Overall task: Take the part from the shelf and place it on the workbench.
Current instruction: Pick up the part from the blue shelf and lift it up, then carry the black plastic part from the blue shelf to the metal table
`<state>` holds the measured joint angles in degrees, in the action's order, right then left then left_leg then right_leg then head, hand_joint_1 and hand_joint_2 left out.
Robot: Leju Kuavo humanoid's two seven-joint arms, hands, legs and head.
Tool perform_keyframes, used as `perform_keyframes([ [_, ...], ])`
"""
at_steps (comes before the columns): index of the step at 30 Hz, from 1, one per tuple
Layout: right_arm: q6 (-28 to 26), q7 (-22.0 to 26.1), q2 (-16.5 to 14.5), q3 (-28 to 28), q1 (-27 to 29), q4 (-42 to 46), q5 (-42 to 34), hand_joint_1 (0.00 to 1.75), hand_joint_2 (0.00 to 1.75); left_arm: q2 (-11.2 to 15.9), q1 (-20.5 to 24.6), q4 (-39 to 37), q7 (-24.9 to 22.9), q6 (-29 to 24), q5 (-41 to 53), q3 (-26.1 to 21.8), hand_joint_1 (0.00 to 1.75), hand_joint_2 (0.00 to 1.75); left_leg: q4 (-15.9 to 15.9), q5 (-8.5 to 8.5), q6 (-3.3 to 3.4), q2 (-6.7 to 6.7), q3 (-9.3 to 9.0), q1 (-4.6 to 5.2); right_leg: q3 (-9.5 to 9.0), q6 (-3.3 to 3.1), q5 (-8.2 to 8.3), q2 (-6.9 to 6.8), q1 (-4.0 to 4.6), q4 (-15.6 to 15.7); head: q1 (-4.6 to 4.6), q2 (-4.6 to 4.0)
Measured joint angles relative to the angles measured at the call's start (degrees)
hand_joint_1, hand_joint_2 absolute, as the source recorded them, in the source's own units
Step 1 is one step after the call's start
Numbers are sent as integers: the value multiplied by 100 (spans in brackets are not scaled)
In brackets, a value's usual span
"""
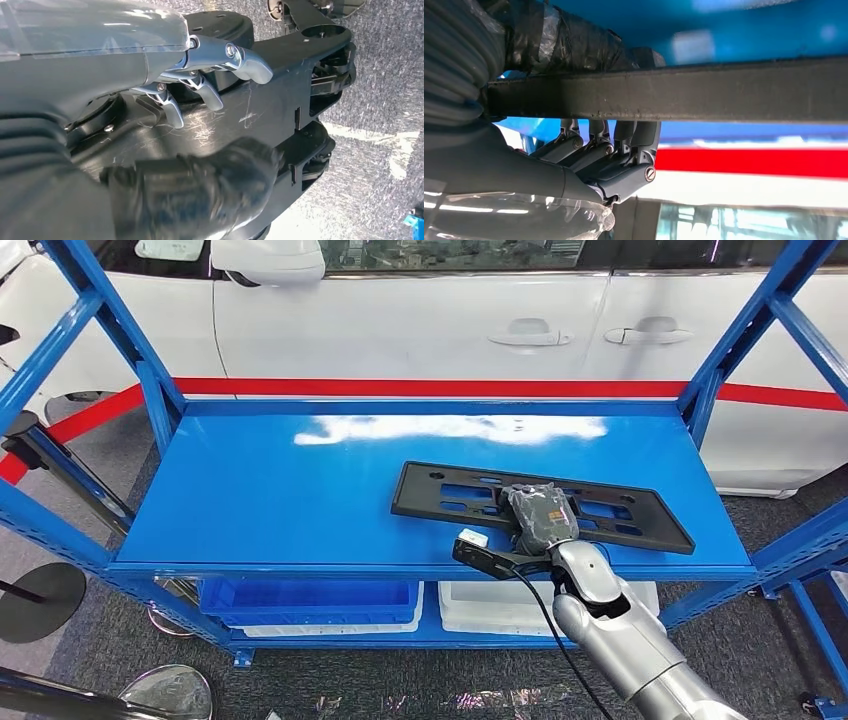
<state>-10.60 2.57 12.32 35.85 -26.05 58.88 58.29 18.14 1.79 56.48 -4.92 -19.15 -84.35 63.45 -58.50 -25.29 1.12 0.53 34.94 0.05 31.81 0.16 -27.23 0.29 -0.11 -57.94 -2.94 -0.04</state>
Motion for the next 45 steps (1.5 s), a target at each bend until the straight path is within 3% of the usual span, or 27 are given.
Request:
perform_keyframes([
  [12,-203,83,56,-215,172,850,1,175,175,0,6,-2,35,-2,0,25,0,175,2,0,-1,-13,-2,0,3,0,0,10,2,0,0,0],
  [15,-312,190,57,-387,198,1210,-240,175,175,1,9,-4,42,10,0,37,0,175,2,0,-1,-13,-2,0,3,0,0,10,2,-1,0,0],
  [20,-54,255,59,-696,195,2095,-664,175,175,4,14,-30,49,74,0,42,0,175,-11,-5,4,-13,2,12,4,4,1,10,-10,4,-1,0],
  [25,-65,215,60,-879,214,2868,-554,175,175,13,24,-42,54,94,0,45,0,175,-30,-27,32,-12,6,44,1,32,-3,12,-40,9,-1,0],
  [28,-59,200,66,-951,235,3165,-530,175,175,19,28,-44,63,92,0,45,0,175,31,17,89,-24,-23,18,4,83,-29,20,-40,-13,0,0],
  [30,-52,192,78,-991,248,3274,-527,175,175,20,34,-44,66,92,0,46,0,175,110,71,139,-47,-56,-24,120,121,-253,18,-38,-304,15,0],
  [32,-47,189,90,-1015,271,3325,-516,175,175,20,37,-44,66,92,0,46,0,175,125,85,157,-62,-57,-30,407,158,-616,11,-64,-976,30,0],
  [33,-42,189,94,-1020,291,3334,-508,175,175,19,37,-44,66,92,0,46,0,175,121,85,157,-65,-51,-33,552,180,-734,9,-83,-1305,31,0],
  [34,-35,186,96,-1024,314,3336,-499,175,175,19,37,-44,66,92,0,46,0,175,112,85,154,-67,-45,-40,634,205,-749,6,-107,-1493,31,0],
  [35,-27,183,98,-1025,332,3336,-493,175,175,17,37,-44,66,92,0,46,0,175,97,82,144,-68,-36,-53,622,231,-655,0,-135,-1474,31,0],
  [36,-20,179,99,-1026,341,3336,-490,175,175,16,38,-44,66,92,0,46,0,175,70,75,124,-67,-25,-74,506,259,-475,-9,-165,-1243,31,0],
  [38,-5,173,100,-1028,342,3337,-489,175,175,21,43,-45,66,91,0,46,0,175,-13,50,40,-60,22,-106,152,311,-171,-20,-197,-541,41,0],
  [39,3,172,100,-1029,341,3338,-487,175,175,26,47,-46,66,89,0,46,0,175,-52,46,-13,-52,50,-109,41,304,-101,-13,-192,-315,46,0],
  [43,31,153,100,-1030,344,3343,-478,175,175,36,56,-54,67,80,0,44,0,175,-111,90,-187,-25,148,-109,85,111,-61,18,-160,-211,33,0],
  [45,39,143,101,-1030,340,3343,-475,175,175,37,57,-60,68,77,0,44,0,175,-355,-158,-235,-27,263,-128,155,-6,14,9,-160,-195,28,0],
])
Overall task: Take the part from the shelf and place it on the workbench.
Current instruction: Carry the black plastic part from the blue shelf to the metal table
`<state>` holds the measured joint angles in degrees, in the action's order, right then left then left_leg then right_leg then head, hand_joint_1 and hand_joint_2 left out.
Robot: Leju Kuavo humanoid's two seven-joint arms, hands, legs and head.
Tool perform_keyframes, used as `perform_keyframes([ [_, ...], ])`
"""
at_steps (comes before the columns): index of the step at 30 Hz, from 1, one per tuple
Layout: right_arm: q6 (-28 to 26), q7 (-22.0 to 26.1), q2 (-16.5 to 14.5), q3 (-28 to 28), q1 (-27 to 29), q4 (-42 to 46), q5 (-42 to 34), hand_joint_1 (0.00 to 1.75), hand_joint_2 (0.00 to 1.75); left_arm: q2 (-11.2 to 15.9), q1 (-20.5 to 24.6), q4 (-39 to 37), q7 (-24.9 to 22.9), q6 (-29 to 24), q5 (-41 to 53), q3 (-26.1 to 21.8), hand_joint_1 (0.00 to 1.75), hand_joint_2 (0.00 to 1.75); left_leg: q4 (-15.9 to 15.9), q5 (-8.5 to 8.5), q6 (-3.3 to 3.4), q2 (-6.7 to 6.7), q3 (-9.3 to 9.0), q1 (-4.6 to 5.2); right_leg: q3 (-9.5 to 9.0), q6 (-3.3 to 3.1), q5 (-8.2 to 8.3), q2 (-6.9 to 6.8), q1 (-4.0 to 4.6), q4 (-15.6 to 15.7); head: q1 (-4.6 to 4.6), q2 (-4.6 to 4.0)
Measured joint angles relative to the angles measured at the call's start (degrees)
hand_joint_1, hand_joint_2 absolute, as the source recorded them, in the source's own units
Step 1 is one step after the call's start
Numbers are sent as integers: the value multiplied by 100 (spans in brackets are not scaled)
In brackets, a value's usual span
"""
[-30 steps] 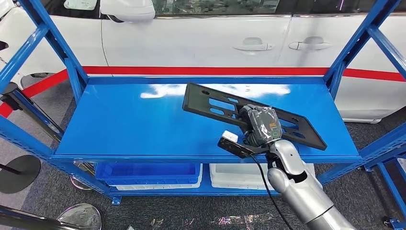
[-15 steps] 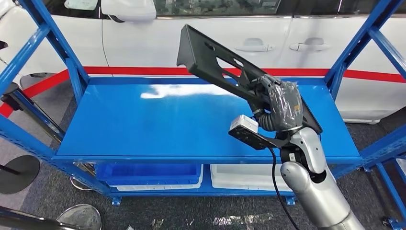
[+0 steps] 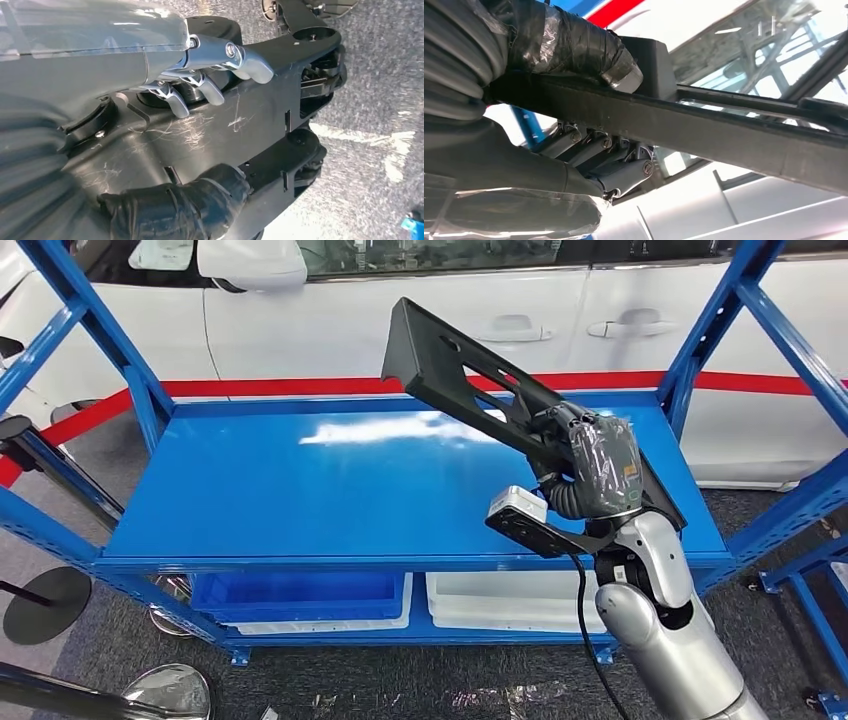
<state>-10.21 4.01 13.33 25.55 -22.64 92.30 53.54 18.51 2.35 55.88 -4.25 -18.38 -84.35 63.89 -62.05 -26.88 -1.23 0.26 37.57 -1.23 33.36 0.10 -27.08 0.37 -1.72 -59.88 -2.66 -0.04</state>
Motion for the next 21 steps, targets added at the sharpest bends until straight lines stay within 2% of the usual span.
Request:
perform_keyframes([
  [2,14,-9,1,0,3,-1,4,175,175,-2,8,-2,1,-2,0,0,0,175,-634,-484,-16,-5,201,-2,86,-83,70,-6,25,4,-5,0],
  [3,20,-9,1,0,6,-2,5,175,175,-4,13,-2,1,-2,0,0,0,175,-968,-674,-15,-4,283,1,133,-107,102,-7,48,2,-5,0],
  [4,25,-9,1,0,9,-4,5,175,175,-8,16,-2,0,-2,0,0,0,175,-1182,-766,-4,-5,303,6,181,-122,135,-7,73,-2,-4,0],
  [5,28,-9,1,0,11,-7,5,175,175,-11,19,-2,-1,-2,0,1,0,175,-1213,-752,18,-5,232,16,228,-132,167,-6,99,-8,-4,0],
  [6,34,-9,1,0,11,-8,5,175,175,-14,23,-2,-1,-2,0,1,0,175,-1031,-643,53,-4,57,34,269,-137,198,-2,123,-14,-4,0],
  [8,54,-9,1,0,10,-9,9,175,175,-8,26,-3,-5,-2,0,3,0,175,-295,-411,172,1,-452,91,328,-131,253,3,159,-22,0,0],
  [9,65,-10,2,0,5,-9,11,175,175,-2,26,-5,-9,-1,0,4,0,175,33,-349,218,4,-653,122,347,-116,283,2,164,-21,3,0],
  [10,74,-13,3,0,2,-10,15,175,175,3,25,-7,-14,2,0,5,0,175,243,-329,253,8,-766,151,361,-92,315,-3,156,-14,6,0],
  [12,84,-19,5,0,-1,-10,21,175,175,9,22,-8,-19,7,0,8,0,175,370,-284,278,10,-788,195,376,-23,394,-12,126,18,4,0],
  [14,90,-25,10,0,3,-9,25,175,175,10,22,-8,-20,10,0,9,0,175,477,-158,321,-13,-772,168,400,45,370,-14,119,9,7,0],
  [15,93,-27,14,0,-1,-9,26,175,175,10,25,-8,-21,11,-1,9,0,175,530,-83,351,-29,-748,146,442,72,240,-13,122,-95,16,0],
  [16,96,-30,20,0,-4,-9,26,175,175,9,31,-8,-21,13,-1,9,0,175,563,-18,374,-44,-716,124,516,97,21,-14,117,-314,29,0],
  [18,104,-35,31,0,1,-10,28,175,175,3,34,-8,-21,15,-1,9,0,175,546,69,397,-58,-588,124,708,149,-464,-15,91,-996,51,0],
  [19,110,-37,36,0,8,-10,29,175,175,-1,32,-8,-21,15,0,9,0,175,520,105,389,-62,-513,122,764,178,-584,-16,72,-1287,57,0],
  [20,117,-38,38,0,13,-11,30,175,175,-4,32,-8,-21,15,0,9,0,175,487,138,376,-64,-434,116,746,206,-581,-17,52,-1423,57,0],
  [21,127,-49,40,0,15,-11,33,175,175,-5,36,-8,-5,-8,2,9,0,175,445,166,356,-67,-356,107,634,232,-474,-19,31,-1360,57,0],
])
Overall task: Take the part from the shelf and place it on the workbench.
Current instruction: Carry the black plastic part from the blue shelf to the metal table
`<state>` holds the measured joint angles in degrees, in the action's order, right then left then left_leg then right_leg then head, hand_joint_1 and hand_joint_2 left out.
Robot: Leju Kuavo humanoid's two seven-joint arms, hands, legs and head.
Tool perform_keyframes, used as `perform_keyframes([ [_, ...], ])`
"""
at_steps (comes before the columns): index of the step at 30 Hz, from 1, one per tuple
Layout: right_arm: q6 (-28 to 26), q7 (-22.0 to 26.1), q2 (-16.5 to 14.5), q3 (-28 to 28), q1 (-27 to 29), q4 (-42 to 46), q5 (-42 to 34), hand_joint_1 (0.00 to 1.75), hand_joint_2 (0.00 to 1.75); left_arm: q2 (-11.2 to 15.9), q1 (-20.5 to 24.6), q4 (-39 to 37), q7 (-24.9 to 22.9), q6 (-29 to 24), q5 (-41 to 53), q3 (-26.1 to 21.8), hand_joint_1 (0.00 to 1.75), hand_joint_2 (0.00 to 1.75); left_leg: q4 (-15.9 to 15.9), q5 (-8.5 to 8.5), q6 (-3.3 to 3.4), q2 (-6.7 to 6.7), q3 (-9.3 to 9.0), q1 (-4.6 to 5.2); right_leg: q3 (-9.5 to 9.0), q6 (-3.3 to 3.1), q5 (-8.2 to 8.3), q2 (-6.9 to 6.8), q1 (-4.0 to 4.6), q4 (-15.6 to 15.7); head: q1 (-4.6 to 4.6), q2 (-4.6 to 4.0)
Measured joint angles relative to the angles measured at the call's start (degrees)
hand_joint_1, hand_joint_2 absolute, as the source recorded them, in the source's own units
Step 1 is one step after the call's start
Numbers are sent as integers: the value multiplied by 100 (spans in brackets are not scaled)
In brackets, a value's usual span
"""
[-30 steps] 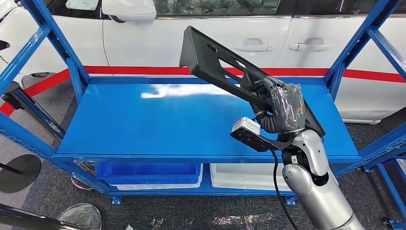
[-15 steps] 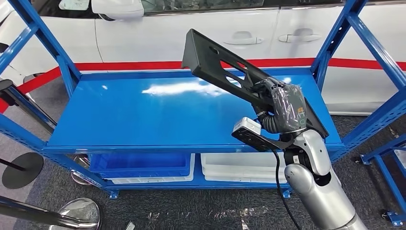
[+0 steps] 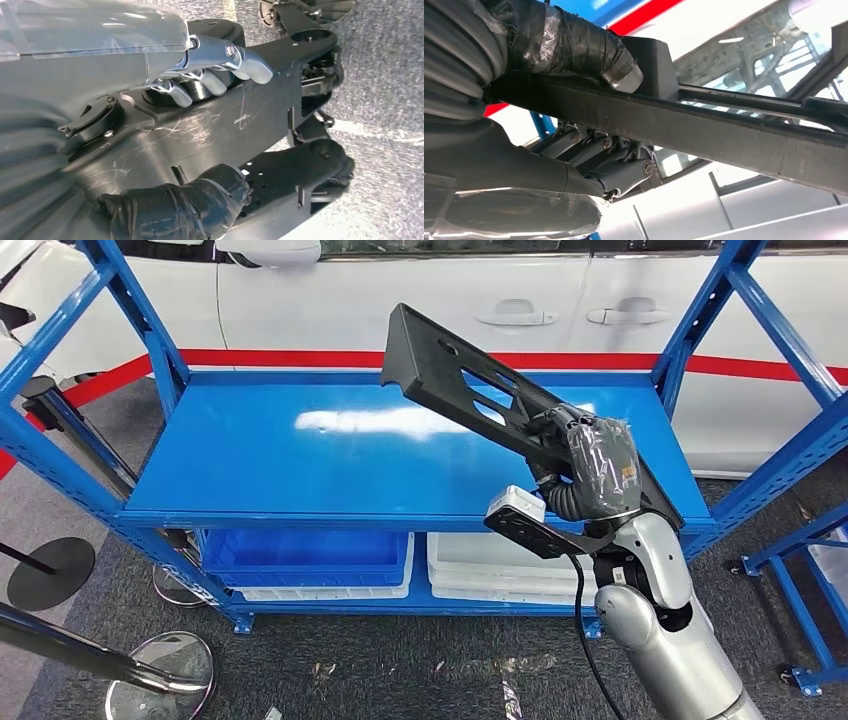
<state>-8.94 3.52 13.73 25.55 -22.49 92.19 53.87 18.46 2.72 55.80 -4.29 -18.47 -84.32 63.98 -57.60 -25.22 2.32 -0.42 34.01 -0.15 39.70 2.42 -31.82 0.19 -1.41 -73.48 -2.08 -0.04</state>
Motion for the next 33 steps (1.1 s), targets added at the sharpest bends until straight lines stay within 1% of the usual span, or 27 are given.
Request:
perform_keyframes([
  [1,43,-76,1,0,-2,4,23,175,175,41,41,-28,90,-123,12,9,0,175,-50,23,-25,-1,78,-10,-206,21,152,-7,-23,245,1,0],
  [2,134,-233,2,0,-4,26,68,175,175,147,147,-128,275,-360,53,54,0,175,-103,47,-58,2,160,-21,-442,33,227,-19,-39,595,4,0],
  [3,272,-490,3,-3,19,80,136,175,175,323,347,-351,547,-732,159,127,0,175,-160,79,-106,20,250,-33,-637,14,275,-28,-23,922,8,0],
  [4,427,-798,3,-19,93,179,225,175,175,601,613,-737,856,-1208,398,217,0,175,-201,120,-163,51,335,-54,-749,-28,283,-38,6,1165,18,0],
  [6,633,-1232,4,-86,390,438,373,175,175,1241,1068,-1670,1256,-2029,1068,418,0,175,-221,223,-272,106,461,-121,-726,-164,322,-18,109,1328,52,0],
  [8,681,-1352,15,-158,714,640,445,175,175,1842,1268,-2467,1322,-2344,1509,588,0,175,-236,207,-335,107,532,-158,-626,-285,422,13,118,1348,64,0],
  [9,686,-1375,23,-191,832,715,460,175,175,2058,1345,-2783,1315,-2344,1575,676,0,175,-342,77,-359,99,579,-150,-586,-335,470,19,93,1353,36,0],
  [10,690,-1391,32,-219,915,783,468,175,175,2225,1426,-3064,1310,-2315,1601,763,0,175,-559,-141,-381,93,647,-138,-549,-372,512,9,63,1355,6,0],
  [12,694,-1398,39,-258,1015,920,476,175,175,2402,1559,-3514,1313,-2254,1634,953,0,175,-1243,-646,-415,81,814,-128,-478,-413,582,-18,46,1352,-53,0],
  [13,695,-1394,39,-264,1043,975,476,175,175,2453,1598,-3690,1321,-2234,1639,1032,0,175,-1558,-806,-423,75,865,-132,-428,-421,620,-28,56,1348,-64,0],
  [14,694,-1387,39,-269,1066,1020,476,175,175,2488,1614,-3842,1338,-2221,1628,1096,0,175,-1727,-851,-421,72,843,-134,-367,-425,662,-28,74,1339,-68,0],
  [15,692,-1373,39,-275,1085,1051,477,175,175,2530,1634,-3977,1376,-2212,1592,1142,0,175,-1706,-787,-409,71,728,-130,-296,-429,707,-22,94,1325,-70,0],
  [16,690,-1353,39,-283,1099,1077,480,175,175,2580,1656,-4104,1444,-2211,1520,1183,0,175,-1493,-653,-390,72,516,-122,-224,-431,752,-10,112,1309,-73,0],
  [17,687,-1327,39,-292,1108,1100,485,175,175,2649,1681,-4233,1556,-2211,1404,1227,0,175,-1138,-539,-366,79,233,-110,-162,-425,795,6,124,1290,-73,0],
  [19,691,-1265,39,-331,1115,1145,496,175,175,2773,1687,-4481,1978,-2212,1052,1332,0,175,-416,-490,-323,93,-278,-61,-88,-383,880,40,136,1283,-74,0],
  [20,701,-1238,39,-355,1113,1163,500,175,175,2830,1658,-4586,2262,-2211,842,1376,0,175,-205,-516,-307,99,-399,-37,-81,-354,925,56,135,1295,-75,0],
  [21,716,-1215,39,-376,1107,1177,503,175,175,2870,1623,-4680,2556,-2210,626,1415,0,175,-119,-518,-288,96,-433,-15,-80,-320,978,75,133,1317,-78,0],
  [23,752,-1189,38,-393,1101,1187,507,175,175,2922,1544,-4827,3074,-2208,258,1472,0,175,-78,-412,-225,65,-378,-21,-66,-256,1032,107,133,1347,-81,0],
  [24,763,-1181,38,-396,1099,1193,508,175,175,2923,1488,-4890,3347,-2205,134,1492,0,175,-55,-347,-183,43,-348,-30,-31,-226,941,99,135,1291,-73,0],
  [25,769,-1176,37,-400,1100,1198,508,175,175,2921,1407,-4945,3630,-2202,57,1503,0,175,-29,-277,-139,17,-303,-41,30,-203,740,83,137,1130,-66,0],
  [27,772,-1174,36,-420,1097,1208,509,175,175,2912,1257,-5031,4143,-2196,9,1505,0,175,-26,-151,-73,-18,-165,-37,194,-178,168,43,131,495,-51,0],
  [28,773,-1175,36,-432,1099,1210,509,175,175,2909,1241,-5061,4292,-2195,5,1505,0,175,-38,-89,-55,-28,-77,-33,258,-172,-35,39,130,144,-51,0],
  [29,774,-1175,36,-442,1100,1210,509,175,175,2905,1275,-5089,4373,-2195,3,1506,0,175,-51,-28,-49,-27,19,-28,271,-169,-107,38,131,-109,-49,0],
  [30,775,-1175,35,-446,1101,1211,509,175,175,2902,1348,-5117,4407,-2195,3,1511,0,175,-64,34,-49,-22,115,-24,209,-174,-53,38,133,-198,-50,0],
  [31,775,-1174,34,-449,1100,1212,510,175,175,2900,1443,-5146,4417,-2195,7,1527,0,175,-77,94,-55,-14,207,-19,49,-191,91,37,138,-83,-49,0],
  [32,776,-1174,33,-452,1100,1219,510,175,175,2899,1545,-5173,4421,-2195,14,1548,0,175,-90,150,-64,-4,286,-15,-204,-224,240,32,151,212,-51,0],
  [33,776,-1174,33,-457,1099,1233,511,175,175,2896,1644,-5192,4424,-2195,23,1571,0,175,-101,200,-80,3,353,-6,-508,-266,305,18,174,622,-52,0],
])
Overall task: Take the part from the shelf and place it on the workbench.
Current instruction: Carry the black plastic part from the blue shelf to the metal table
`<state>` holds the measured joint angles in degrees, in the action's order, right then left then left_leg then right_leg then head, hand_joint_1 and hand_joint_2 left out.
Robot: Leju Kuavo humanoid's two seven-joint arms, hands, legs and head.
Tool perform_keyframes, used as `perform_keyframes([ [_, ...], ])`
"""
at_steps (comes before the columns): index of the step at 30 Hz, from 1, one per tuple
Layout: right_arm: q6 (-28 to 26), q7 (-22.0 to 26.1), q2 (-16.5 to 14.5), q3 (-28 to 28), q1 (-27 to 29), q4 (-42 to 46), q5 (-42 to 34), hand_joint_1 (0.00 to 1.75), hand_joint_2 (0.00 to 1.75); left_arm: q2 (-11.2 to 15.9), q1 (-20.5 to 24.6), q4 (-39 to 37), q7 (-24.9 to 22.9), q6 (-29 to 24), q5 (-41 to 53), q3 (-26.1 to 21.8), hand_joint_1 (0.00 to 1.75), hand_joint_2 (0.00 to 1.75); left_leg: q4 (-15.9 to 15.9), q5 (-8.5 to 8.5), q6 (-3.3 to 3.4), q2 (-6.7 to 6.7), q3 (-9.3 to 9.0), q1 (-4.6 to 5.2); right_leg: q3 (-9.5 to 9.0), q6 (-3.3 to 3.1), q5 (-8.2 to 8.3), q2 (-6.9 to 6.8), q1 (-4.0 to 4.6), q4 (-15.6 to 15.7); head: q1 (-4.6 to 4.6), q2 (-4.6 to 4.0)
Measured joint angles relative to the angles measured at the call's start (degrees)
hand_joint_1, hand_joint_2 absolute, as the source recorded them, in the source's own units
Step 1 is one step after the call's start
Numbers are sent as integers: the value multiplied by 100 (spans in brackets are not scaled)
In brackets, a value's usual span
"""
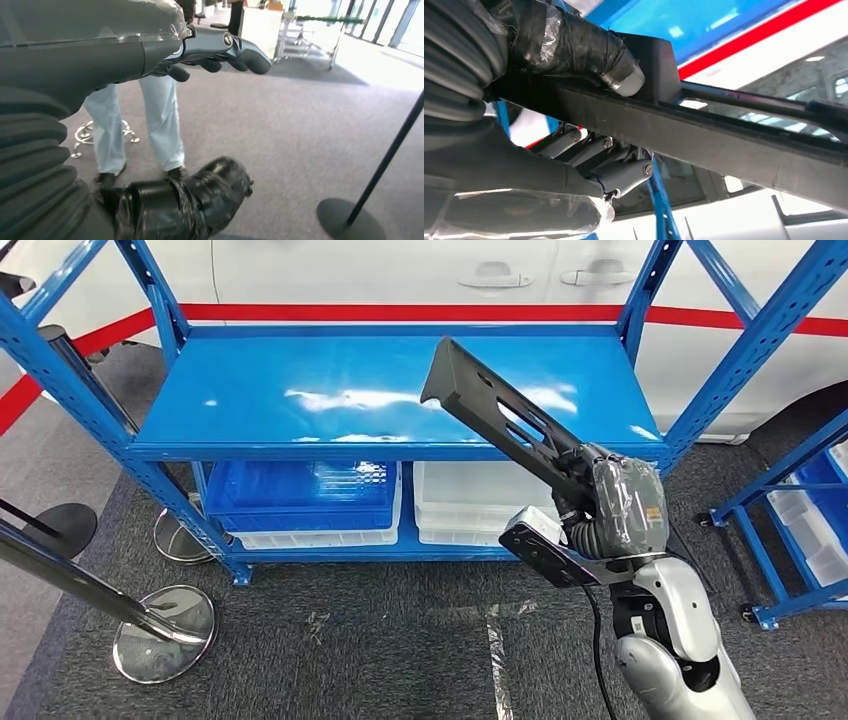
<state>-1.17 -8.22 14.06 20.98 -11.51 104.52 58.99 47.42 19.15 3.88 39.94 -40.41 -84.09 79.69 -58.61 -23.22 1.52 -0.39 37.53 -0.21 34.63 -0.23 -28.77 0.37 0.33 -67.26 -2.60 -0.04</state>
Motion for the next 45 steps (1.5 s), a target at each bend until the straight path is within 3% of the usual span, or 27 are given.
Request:
perform_keyframes([
  [2,2,-1,0,-14,-2,45,11,175,175,-7,178,-25,3,1,21,30,0,175,8,106,-48,-1,71,1,-447,-53,-14,-36,41,711,-7,0],
  [3,4,-1,-1,-19,-8,64,19,175,175,-10,248,-39,3,1,24,45,0,175,37,165,-82,-7,86,-9,-523,-63,-30,-47,58,880,-3,0],
  [6,26,-3,-4,-23,-15,84,49,175,175,-23,318,-87,3,2,3,117,0,175,138,289,-182,-18,112,-23,-480,-109,158,-39,37,1069,17,0],
  [8,52,-10,-8,-25,0,96,65,175,175,-62,265,-107,3,3,-13,144,0,175,-149,-59,-249,-1,233,-32,-401,-146,307,-38,-14,1161,11,0],
  [10,80,-22,-10,-28,14,104,76,175,175,-134,151,-126,3,9,-21,207,0,175,-850,-629,-326,15,410,-65,-255,-162,434,-33,-38,1169,1,0],
  [11,91,-28,-12,-29,20,104,81,175,175,-178,76,-133,3,13,-22,241,0,175,-1136,-747,-355,14,441,-91,-169,-161,484,-31,-49,1154,-1,0],
  [13,106,-47,-18,-31,34,105,88,175,175,-275,-98,-144,-27,17,-25,276,0,175,-1281,-611,-406,12,294,-142,17,-126,567,-21,-77,1095,-2,0],
  [14,110,-59,-20,-32,45,108,92,175,175,-319,-187,-145,-79,17,-25,276,0,175,-1077,-450,-437,11,82,-167,109,-98,596,-15,-96,1046,-2,0],
  [16,115,-87,-22,-46,69,131,104,175,175,-416,-313,-150,-298,17,-22,276,0,175,-410,-419,-486,41,-406,-174,269,-31,638,-13,-118,948,-12,0],
  [18,126,-115,-26,-68,82,169,124,175,175,-528,-362,-158,-658,19,-2,276,0,175,9,-559,-443,87,-664,-146,340,38,692,-17,-102,897,-19,1],
  [21,178,-148,-36,-79,108,206,171,175,175,-715,-373,-163,-1455,20,197,276,0,175,14,-520,-303,84,-600,-145,372,127,711,9,-87,843,2,1],
  [23,210,-175,-36,-82,161,230,203,175,175,-871,-365,-163,-2078,20,511,276,0,175,10,-449,-191,67,-514,-148,515,173,406,23,-92,545,24,0],
  [24,213,-193,-36,-85,195,248,227,175,175,-983,-360,-163,-2374,20,677,276,0,175,3,-417,-144,62,-485,-130,625,183,137,20,-92,240,40,0],
  [26,214,-221,-37,-92,266,279,278,175,175,-1256,-380,-163,-2971,20,959,276,0,175,-10,-355,-79,61,-391,-73,781,161,-299,8,-59,-476,61,0],
  [27,215,-238,-37,-95,304,293,302,175,175,-1392,-389,-162,-3283,20,1072,276,0,175,-21,-319,-56,60,-338,-42,797,135,-364,7,-34,-739,68,0],
  [28,220,-246,-36,-97,334,301,317,175,175,-1510,-396,-162,-3576,20,1163,276,0,175,-31,-283,-40,59,-282,-15,747,99,-302,7,-4,-842,70,0],
  [29,228,-258,-36,-99,355,314,332,175,175,-1633,-400,-162,-3900,20,1252,276,0,175,-40,-246,-26,58,-223,15,590,44,-139,7,32,-726,73,0],
  [30,237,-267,-36,-102,366,328,344,175,175,-1741,-404,-162,-4203,20,1318,276,0,175,-45,-211,-14,56,-171,44,374,-21,18,7,65,-481,75,0],
  [32,228,-283,-36,-124,382,397,395,175,175,-2094,-439,-171,-4843,19,1334,282,0,175,-44,-144,-3,48,-93,100,-201,-170,58,-18,121,344,65,1],
  [34,193,-292,-36,-157,403,483,478,175,175,-2484,-518,-185,-5216,22,1109,290,0,175,-12,-53,-20,41,-76,98,-515,-216,-26,-37,146,874,61,1],
  [36,318,-340,-30,-179,363,591,521,175,175,-2779,-611,-191,-5348,25,785,289,0,175,34,29,-64,46,-60,65,-536,-207,93,-35,139,1021,83,1],
  [37,424,-374,-27,-184,318,662,513,175,175,-2908,-647,-191,-5397,24,684,288,0,175,16,-15,-95,53,-31,62,-527,-217,157,-39,125,1091,89,0],
  [39,588,-428,-26,-194,234,798,473,175,175,-3120,-697,-193,-5460,21,560,286,0,175,-302,-383,-169,64,90,46,-472,-240,267,-59,81,1192,75,0],
  [41,631,-446,-27,-205,200,867,448,175,175,-3252,-718,-196,-5464,20,534,286,0,175,-1012,-898,-249,62,240,6,-341,-246,342,-83,69,1133,51,0],
  [42,636,-447,-27,-207,198,882,442,175,175,-3303,-720,-196,-5459,20,534,286,0,175,-1339,-1033,-286,60,283,-18,-261,-236,369,-97,59,1081,46,0],
  [44,632,-442,-27,-208,198,906,435,175,175,-3389,-728,-196,-5418,20,532,286,0,175,-1509,-926,-347,58,161,-57,-73,-198,414,-117,27,946,45,0],
  [45,622,-435,-27,-209,197,921,437,175,175,-3432,-734,-196,-5340,25,527,286,0,175,-1300,-759,-370,57,-37,-73,35,-169,436,-120,5,866,43,0],
])
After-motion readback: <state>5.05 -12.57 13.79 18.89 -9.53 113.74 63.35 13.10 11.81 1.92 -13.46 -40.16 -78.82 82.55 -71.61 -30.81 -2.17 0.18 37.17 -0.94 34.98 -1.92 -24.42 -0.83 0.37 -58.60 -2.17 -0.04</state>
